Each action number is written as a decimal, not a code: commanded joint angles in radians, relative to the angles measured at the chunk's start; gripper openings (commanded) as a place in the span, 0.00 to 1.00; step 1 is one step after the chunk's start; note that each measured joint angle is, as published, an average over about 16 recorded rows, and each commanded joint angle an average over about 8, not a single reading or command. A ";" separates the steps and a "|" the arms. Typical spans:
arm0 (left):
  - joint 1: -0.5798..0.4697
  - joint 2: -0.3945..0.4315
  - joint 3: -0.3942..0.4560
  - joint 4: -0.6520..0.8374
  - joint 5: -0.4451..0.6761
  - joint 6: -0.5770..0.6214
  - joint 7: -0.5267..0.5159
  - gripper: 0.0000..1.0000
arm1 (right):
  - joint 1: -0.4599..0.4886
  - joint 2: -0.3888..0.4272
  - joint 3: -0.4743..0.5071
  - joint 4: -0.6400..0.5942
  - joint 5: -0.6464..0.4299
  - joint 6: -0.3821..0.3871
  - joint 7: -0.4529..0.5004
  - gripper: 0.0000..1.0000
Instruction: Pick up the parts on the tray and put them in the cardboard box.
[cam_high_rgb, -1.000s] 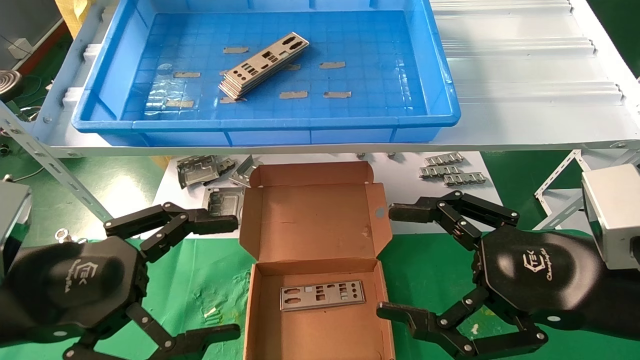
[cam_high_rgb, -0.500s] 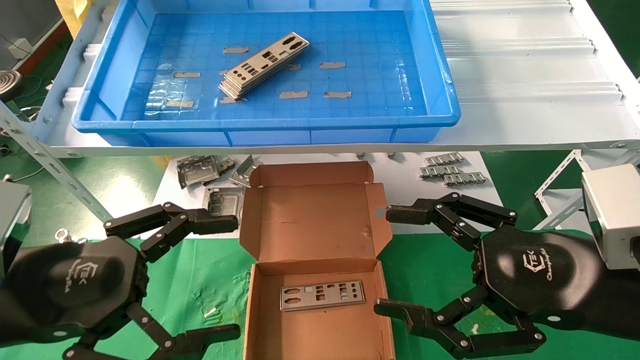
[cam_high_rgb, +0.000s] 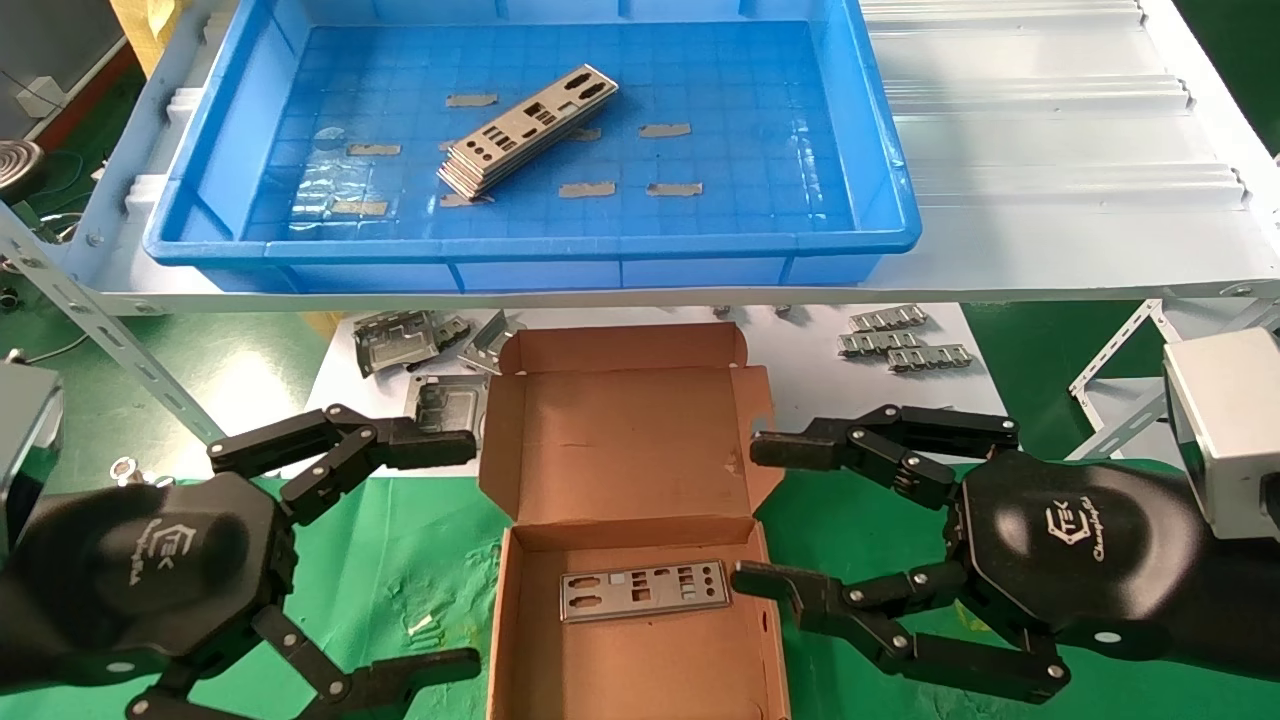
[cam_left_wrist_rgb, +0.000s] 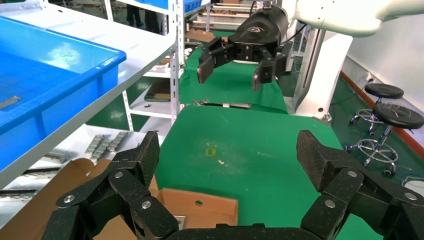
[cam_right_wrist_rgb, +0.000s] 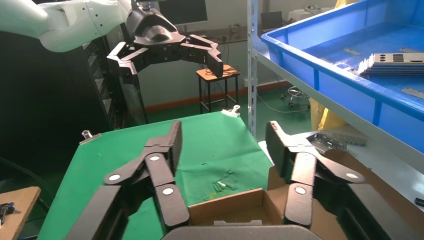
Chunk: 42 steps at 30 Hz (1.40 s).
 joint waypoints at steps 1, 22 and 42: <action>0.000 0.000 0.000 0.000 0.000 0.000 0.000 1.00 | 0.000 0.000 0.000 0.000 0.000 0.000 0.000 0.00; -0.138 0.038 0.006 0.021 0.059 -0.051 -0.013 1.00 | 0.000 0.000 0.000 0.000 0.000 0.000 0.000 0.00; -0.849 0.483 0.279 0.750 0.599 -0.172 0.040 1.00 | 0.000 0.000 0.000 0.000 0.000 0.000 0.000 0.00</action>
